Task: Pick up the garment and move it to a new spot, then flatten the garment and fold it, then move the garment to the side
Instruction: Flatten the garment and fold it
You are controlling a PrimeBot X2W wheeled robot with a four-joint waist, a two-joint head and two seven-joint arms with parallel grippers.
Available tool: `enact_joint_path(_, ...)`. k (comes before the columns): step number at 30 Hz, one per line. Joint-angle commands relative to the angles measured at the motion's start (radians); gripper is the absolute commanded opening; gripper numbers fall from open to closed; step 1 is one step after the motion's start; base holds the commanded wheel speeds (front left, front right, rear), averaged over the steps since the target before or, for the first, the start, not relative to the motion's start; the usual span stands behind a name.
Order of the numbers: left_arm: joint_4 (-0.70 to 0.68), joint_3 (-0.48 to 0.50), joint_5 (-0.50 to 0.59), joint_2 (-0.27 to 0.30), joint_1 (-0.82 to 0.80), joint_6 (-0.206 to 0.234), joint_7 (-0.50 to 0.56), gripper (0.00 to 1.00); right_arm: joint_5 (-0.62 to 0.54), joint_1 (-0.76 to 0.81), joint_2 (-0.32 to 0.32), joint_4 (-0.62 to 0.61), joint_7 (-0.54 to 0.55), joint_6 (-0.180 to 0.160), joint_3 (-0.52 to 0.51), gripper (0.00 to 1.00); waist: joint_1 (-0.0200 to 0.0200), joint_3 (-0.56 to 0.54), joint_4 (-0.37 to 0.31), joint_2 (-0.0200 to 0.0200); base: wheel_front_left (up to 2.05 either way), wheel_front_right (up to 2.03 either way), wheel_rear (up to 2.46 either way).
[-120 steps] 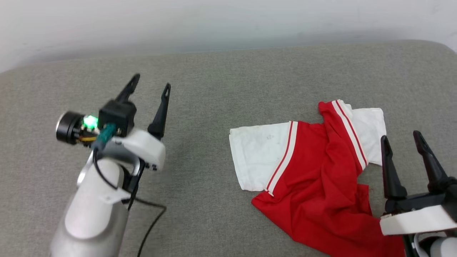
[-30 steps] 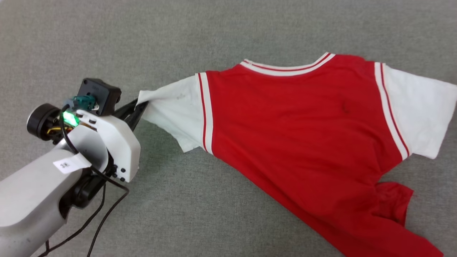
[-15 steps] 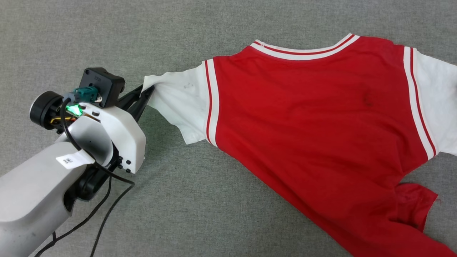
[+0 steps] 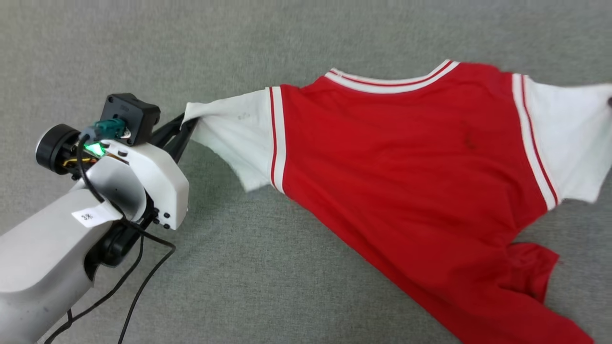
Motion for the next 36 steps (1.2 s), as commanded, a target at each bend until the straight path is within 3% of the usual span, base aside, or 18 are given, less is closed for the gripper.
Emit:
enact_joint_path(1,0.004,0.010,0.006,0.001,0.002,0.008,-0.020,0.00,-0.014,-0.007,-0.010,-0.013,-0.052,-0.001,0.000,0.00,-0.0001,-0.047,-0.020,0.0000,0.00,0.00,0.00)
enact_joint_path(9,-0.023,0.050,0.034,0.017,-0.024,0.033,-0.096,0.00,-0.033,-0.003,-0.046,-0.090,-0.219,-0.001,-0.020,0.00,-0.0001,-0.153,-0.050,0.0000,0.00,0.00,0.00)
enact_joint_path(19,-0.077,0.116,0.082,0.047,-0.125,0.055,-0.144,0.00,-0.086,-0.034,-0.056,-0.224,-0.296,-0.001,-0.127,0.00,-0.0001,-0.239,-0.070,0.0000,0.00,0.00,0.00)
enact_joint_path(29,-0.060,0.140,0.134,0.007,-0.314,0.024,-0.089,0.00,-0.176,-0.102,-0.003,-0.323,-0.263,-0.001,-0.208,0.00,-0.0001,-0.252,-0.079,0.0000,0.00,0.00,0.00)
enact_joint_path(36,0.051,0.148,0.159,-0.058,-0.457,-0.022,-0.073,0.00,-0.260,-0.247,0.043,-0.299,-0.238,-0.001,-0.221,0.00,-0.0001,-0.187,-0.087,0.0000,0.00,0.00,0.00)
